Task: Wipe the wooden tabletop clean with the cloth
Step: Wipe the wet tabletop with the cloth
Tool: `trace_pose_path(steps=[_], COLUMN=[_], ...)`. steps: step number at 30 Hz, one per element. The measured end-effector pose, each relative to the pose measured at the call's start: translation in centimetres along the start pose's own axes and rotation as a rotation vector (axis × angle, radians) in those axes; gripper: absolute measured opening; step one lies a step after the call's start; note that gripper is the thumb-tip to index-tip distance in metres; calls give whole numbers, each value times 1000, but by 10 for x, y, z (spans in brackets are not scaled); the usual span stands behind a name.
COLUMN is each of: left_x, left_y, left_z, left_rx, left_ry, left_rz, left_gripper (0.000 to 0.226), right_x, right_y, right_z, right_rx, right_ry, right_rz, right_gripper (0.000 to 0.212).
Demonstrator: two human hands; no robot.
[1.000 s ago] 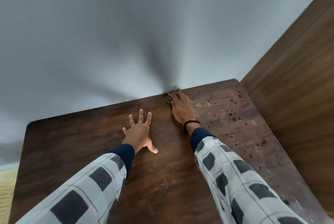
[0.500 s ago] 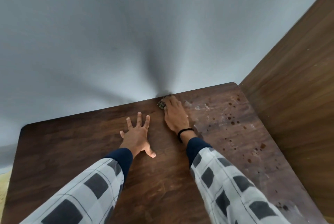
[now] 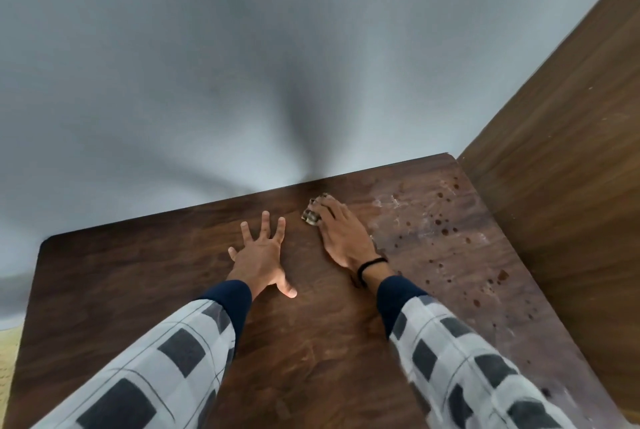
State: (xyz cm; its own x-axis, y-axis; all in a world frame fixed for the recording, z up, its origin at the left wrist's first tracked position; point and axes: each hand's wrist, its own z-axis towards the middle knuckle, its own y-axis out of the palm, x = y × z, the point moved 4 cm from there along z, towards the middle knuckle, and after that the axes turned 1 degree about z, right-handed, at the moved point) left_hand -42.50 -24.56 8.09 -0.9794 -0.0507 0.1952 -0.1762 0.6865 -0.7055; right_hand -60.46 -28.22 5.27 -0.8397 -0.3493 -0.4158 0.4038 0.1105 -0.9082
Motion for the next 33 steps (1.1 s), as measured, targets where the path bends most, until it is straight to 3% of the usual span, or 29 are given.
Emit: trace_pose_path(steps=[2, 7, 10, 13, 19, 21, 25, 26, 30, 33], left_x=[-1, -1, 0, -2, -3, -3, -4, -4, -6, -6], left_y=[0, -1, 0, 1, 2, 3, 3, 3, 5, 5], left_z=[-1, -1, 3, 3, 4, 6, 7, 7, 9, 12], left_rx=[2, -5, -10, -2, 6, 9, 10, 4, 13, 17], left_ry=[3, -3, 2, -5, 0, 5, 2, 1, 2, 6], left_rz=[-13, -7, 7, 3, 5, 11, 4, 3, 5, 15], left_gripper=[157, 156, 156, 157, 157, 158, 159, 159, 160, 161], right_x=[20, 39, 5, 15, 45, 24, 26, 36, 55, 20], right_y=[-12, -27, 1, -6, -34, -16, -19, -26, -43, -14], right_z=[13, 32, -6, -16, 17, -3, -27, -21, -6, -36], right_rx=[11, 155, 92, 4, 174, 165, 37, 22, 167, 162], right_ry=[13, 331, 146, -31, 402, 343, -3, 4, 332, 279], right_rz=[-29, 21, -3, -27, 32, 22, -60, -82, -38, -20], right_gripper=[39, 38, 36, 37, 39, 35, 36, 35, 35, 32])
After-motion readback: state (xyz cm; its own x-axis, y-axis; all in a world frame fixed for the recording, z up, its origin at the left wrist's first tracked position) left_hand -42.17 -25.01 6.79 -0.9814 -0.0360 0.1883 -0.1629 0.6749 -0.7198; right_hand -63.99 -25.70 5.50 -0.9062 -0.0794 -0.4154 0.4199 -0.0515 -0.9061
